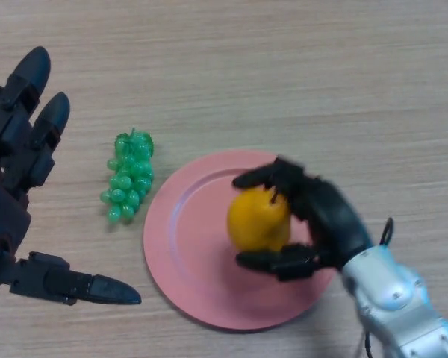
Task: Pick up the yellow pear and place it on the plate
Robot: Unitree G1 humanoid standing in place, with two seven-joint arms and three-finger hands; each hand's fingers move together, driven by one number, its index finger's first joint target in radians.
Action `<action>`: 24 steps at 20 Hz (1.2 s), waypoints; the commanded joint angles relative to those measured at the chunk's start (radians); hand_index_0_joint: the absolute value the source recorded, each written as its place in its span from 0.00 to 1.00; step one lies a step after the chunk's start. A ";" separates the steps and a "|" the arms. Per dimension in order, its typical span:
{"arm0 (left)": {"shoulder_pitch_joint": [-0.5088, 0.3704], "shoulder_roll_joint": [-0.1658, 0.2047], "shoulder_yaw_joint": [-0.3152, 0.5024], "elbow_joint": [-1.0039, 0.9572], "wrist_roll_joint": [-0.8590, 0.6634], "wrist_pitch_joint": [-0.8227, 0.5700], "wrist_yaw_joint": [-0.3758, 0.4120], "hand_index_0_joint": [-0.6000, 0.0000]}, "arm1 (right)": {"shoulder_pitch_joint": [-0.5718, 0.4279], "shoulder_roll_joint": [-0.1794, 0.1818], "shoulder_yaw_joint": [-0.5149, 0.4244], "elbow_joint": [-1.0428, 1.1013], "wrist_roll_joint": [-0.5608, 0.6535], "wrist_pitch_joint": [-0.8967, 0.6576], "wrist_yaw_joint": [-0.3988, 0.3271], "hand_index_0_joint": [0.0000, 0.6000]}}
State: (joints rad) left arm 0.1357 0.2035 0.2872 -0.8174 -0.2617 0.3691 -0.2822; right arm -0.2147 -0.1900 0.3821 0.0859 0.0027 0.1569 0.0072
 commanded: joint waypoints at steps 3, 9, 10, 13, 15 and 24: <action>-0.032 0.030 0.042 -0.020 -0.033 -0.149 0.007 1.00 | -0.070 0.000 0.011 0.040 -0.033 -0.069 -0.047 1.00; -0.028 0.037 0.031 -0.008 -0.002 -0.135 -0.003 1.00 | -0.112 0.000 0.000 -0.044 -0.043 -0.117 -0.090 0.00; -0.029 0.036 0.026 -0.009 0.002 -0.130 -0.004 1.00 | -0.116 0.000 -0.013 -0.065 -0.052 -0.123 -0.098 0.00; -0.037 0.038 0.028 0.000 0.000 -0.138 -0.011 1.00 | -0.126 0.000 -0.115 -0.269 -0.037 -0.065 -0.085 0.00; -0.042 0.040 0.032 0.011 -0.015 -0.130 -0.005 1.00 | -0.103 0.000 -0.197 -0.438 -0.028 0.014 -0.021 0.00; -0.055 0.052 0.007 0.044 0.014 -0.163 -0.005 1.00 | 0.244 -0.025 -0.362 -0.804 -0.060 0.028 0.127 0.00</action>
State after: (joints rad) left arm 0.1012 0.2252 0.2478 -0.7208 -0.2542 0.3470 -0.2825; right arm 0.0664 -0.2015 0.0525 -0.6481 -0.0374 0.3275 0.1513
